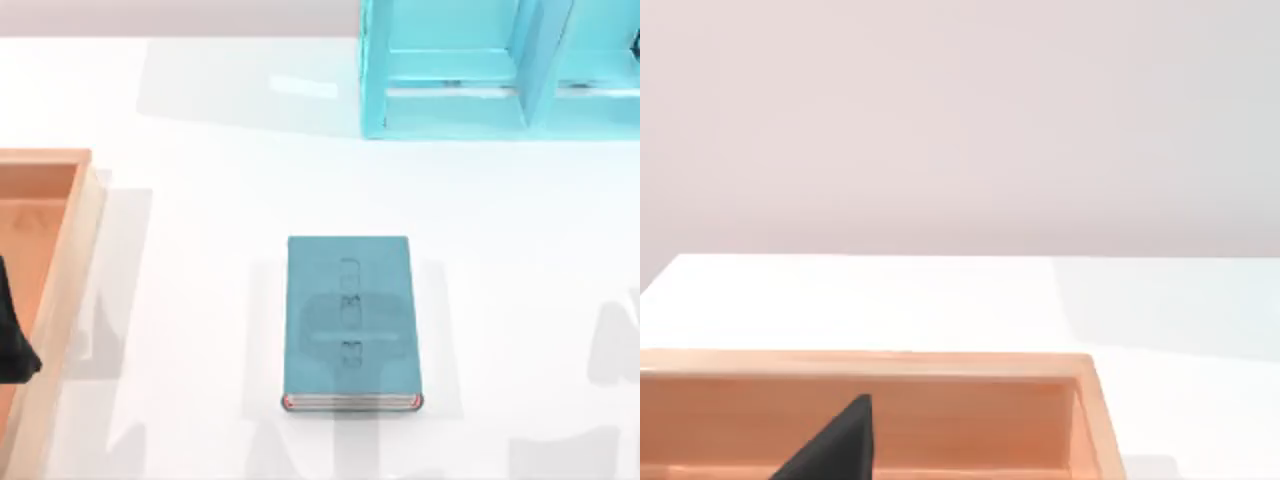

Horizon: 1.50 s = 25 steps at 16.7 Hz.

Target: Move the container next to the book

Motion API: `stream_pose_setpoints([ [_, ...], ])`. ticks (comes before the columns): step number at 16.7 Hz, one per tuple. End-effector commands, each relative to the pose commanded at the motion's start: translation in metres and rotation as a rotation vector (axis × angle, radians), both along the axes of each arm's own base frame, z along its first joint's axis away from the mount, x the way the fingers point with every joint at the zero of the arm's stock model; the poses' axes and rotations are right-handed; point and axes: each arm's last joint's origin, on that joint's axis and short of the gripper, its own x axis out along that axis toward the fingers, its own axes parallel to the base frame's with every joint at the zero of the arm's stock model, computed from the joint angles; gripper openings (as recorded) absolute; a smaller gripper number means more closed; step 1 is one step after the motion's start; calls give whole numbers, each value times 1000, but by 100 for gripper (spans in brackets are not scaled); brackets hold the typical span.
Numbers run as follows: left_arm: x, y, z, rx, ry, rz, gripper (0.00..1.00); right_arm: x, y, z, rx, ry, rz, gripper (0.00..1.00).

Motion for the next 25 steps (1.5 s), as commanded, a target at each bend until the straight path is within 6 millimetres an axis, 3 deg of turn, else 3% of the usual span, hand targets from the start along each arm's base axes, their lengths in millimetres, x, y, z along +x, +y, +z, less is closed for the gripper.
stream_pose_setpoints([
  [7, 0, 0, 0, 0, 0, 0, 100, 30, -5, 25, -92, 393, 387, 100],
  [16, 0, 0, 0, 0, 0, 0, 100, 35, -5, 30, -100, 433, 456, 100],
  [19, 0, 0, 0, 0, 0, 0, 100, 37, -5, 11, -98, 441, 453, 100],
  [25, 0, 0, 0, 0, 0, 0, 100, 39, -6, -54, -103, 425, 452, 100],
])
